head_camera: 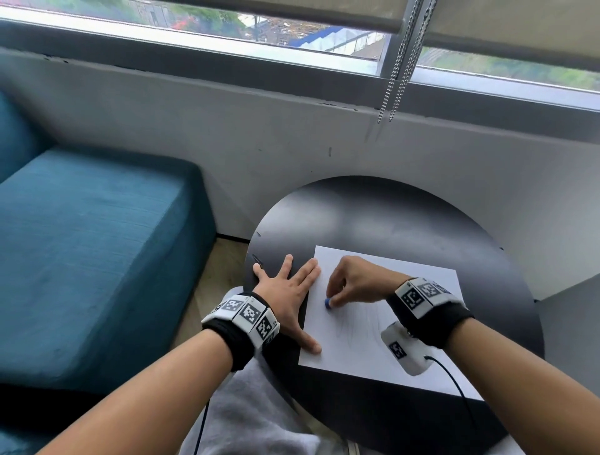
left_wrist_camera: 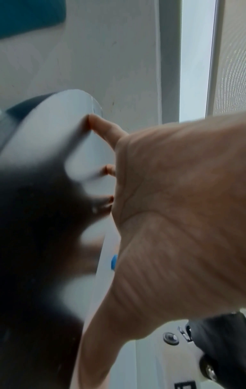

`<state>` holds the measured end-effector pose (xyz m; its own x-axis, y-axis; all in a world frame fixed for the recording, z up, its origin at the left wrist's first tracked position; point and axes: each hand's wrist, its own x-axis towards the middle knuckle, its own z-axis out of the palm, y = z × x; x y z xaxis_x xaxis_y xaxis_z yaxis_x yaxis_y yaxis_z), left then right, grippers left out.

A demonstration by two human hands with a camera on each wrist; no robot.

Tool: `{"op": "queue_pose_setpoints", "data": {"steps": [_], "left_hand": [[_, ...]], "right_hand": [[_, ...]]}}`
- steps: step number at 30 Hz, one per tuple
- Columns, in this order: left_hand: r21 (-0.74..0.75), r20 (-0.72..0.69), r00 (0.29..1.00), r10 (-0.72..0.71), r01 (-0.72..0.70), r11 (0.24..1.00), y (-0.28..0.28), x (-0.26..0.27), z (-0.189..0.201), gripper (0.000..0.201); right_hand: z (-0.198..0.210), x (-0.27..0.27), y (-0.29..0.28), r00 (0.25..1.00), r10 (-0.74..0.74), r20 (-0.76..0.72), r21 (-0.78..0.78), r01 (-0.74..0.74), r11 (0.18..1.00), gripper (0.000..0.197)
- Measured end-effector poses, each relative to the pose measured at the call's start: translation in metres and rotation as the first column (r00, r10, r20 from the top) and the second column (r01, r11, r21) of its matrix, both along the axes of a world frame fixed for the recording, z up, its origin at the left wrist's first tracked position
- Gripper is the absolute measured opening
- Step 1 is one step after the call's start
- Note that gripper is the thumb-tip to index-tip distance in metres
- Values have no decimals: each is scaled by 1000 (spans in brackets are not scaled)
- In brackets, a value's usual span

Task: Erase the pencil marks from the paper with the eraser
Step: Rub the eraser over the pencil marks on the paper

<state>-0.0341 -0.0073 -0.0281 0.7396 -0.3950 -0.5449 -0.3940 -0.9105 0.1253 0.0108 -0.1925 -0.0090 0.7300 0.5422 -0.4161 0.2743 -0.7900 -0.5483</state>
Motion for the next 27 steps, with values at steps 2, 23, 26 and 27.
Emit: {"op": "queue_pose_setpoints", "data": {"steps": [2, 23, 26, 27], "left_hand": [[-13, -2, 1000, -3, 3, 1000, 0, -1, 1, 146], [75, 156, 981, -113, 103, 992, -13, -7, 11, 132], [74, 188, 977, -106, 93, 993, -11, -5, 8, 143], [67, 186, 978, -98, 87, 994, -9, -4, 6, 145]], "right_hand": [[-8, -1, -8, 983, -121, 139, 73, 112, 991, 11], [-8, -36, -25, 929, -185, 320, 112, 157, 981, 7], [-4, -14, -12, 923, -198, 331, 51, 192, 980, 8], [-5, -8, -9, 925, -183, 333, 18, 188, 982, 9]]}}
